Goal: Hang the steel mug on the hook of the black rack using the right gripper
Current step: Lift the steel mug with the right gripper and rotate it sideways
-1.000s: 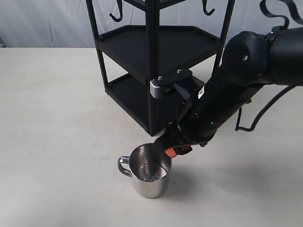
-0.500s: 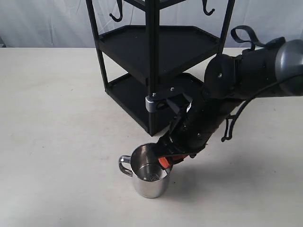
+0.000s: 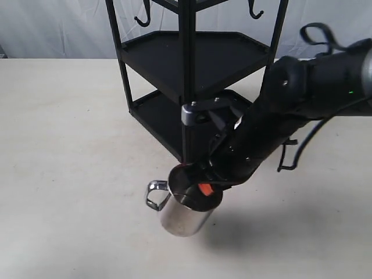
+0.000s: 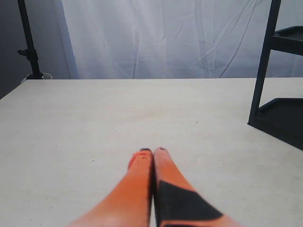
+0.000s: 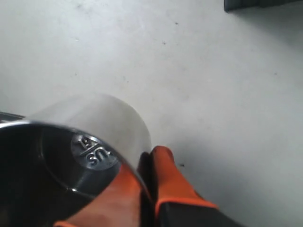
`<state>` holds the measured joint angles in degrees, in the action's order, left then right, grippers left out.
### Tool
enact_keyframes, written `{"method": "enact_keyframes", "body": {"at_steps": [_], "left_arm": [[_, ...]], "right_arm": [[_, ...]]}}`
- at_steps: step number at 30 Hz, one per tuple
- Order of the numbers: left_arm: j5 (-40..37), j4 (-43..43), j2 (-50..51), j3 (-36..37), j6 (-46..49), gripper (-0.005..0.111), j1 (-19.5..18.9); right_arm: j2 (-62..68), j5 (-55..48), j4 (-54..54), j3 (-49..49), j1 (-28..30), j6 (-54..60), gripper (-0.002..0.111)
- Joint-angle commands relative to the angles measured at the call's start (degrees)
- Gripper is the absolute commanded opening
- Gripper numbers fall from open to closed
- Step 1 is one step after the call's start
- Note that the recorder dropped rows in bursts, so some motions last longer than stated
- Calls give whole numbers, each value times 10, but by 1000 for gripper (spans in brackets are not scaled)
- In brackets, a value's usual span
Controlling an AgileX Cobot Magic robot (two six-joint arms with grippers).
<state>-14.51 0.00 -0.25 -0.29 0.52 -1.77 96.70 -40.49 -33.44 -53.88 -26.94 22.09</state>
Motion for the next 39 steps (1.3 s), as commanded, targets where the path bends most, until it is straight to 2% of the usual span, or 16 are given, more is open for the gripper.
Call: {"method": "enact_keyframes", "body": {"at_steps": [1, 6, 8, 12, 14, 19, 22, 27, 30, 33, 37, 39], "left_arm": [[8, 0, 2, 3, -1, 0, 3], [8, 0, 2, 3, -1, 0, 3], [8, 0, 2, 3, -1, 0, 3], [8, 0, 2, 3, -1, 0, 3], [8, 0, 2, 3, -1, 0, 3], [8, 0, 2, 3, -1, 0, 3], [8, 0, 2, 3, -1, 0, 3], [8, 0, 2, 3, -1, 0, 3], [8, 0, 2, 3, -1, 0, 3], [8, 0, 2, 3, -1, 0, 3], [8, 0, 2, 3, -1, 0, 3], [8, 0, 2, 3, -1, 0, 3]], "right_arm": [[-81, 0, -1, 55, 83, 4, -1], [-137, 34, -49, 129, 220, 18, -1], [-144, 32, -116, 144, 261, 82, -1], [-135, -79, -321, 146, 332, 280, -1], [-128, -144, -397, 146, 361, 338, -1], [-99, -240, -441, 121, 423, 374, -1], [-65, -295, -488, 86, 435, 381, -1], [-45, -295, -521, 66, 379, 376, -1], [-45, -295, -564, 67, 296, 376, -1], [-45, -287, -657, 67, 204, 376, -1], [-52, -143, -665, 62, 96, 347, -1], [-61, -83, -665, 62, 64, 318, -1]]}}
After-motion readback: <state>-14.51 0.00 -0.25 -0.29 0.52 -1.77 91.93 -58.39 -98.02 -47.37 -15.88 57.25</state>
